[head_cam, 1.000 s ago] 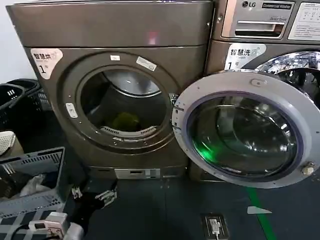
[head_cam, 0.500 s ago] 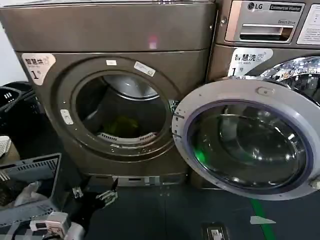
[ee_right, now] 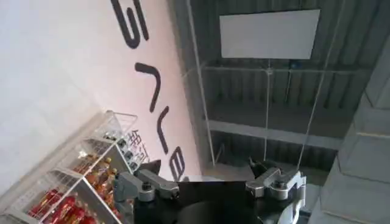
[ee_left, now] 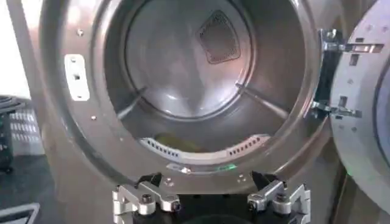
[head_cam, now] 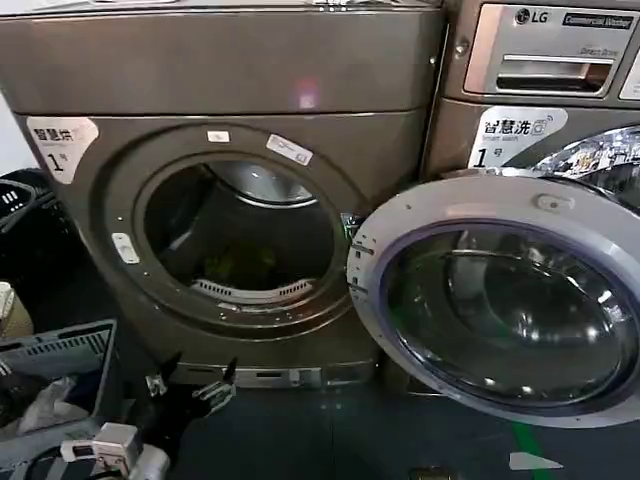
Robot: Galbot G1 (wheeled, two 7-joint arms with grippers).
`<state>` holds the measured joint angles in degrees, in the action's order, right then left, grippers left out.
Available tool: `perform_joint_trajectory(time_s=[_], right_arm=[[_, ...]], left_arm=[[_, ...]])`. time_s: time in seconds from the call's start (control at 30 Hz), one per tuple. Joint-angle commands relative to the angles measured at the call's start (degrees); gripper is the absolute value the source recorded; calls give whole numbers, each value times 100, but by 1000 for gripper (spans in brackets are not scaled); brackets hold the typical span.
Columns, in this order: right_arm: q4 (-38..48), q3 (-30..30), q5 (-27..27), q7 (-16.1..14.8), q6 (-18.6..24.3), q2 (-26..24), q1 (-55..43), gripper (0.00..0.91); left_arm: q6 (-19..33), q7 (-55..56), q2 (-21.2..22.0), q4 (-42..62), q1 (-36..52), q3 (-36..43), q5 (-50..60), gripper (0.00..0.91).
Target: Grasp the clothes from the dryer.
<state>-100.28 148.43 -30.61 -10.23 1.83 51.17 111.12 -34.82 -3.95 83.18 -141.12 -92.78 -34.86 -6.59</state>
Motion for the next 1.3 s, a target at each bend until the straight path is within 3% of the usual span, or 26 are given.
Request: perform_joint_trajectory(time_s=[0.03, 0.43, 1.3], right_arm=[[-23, -18, 16, 66, -3, 4, 4, 907], [-137, 5, 42, 264, -97, 154, 195, 907], [-206, 466, -114, 233, -115, 295, 637, 907]], left_arm=[[14, -4, -14, 30, 41, 10, -3, 907], [272, -14, -153, 643, 1033, 336, -343, 907], [638, 248, -265, 3110, 3692, 1043, -581, 907]])
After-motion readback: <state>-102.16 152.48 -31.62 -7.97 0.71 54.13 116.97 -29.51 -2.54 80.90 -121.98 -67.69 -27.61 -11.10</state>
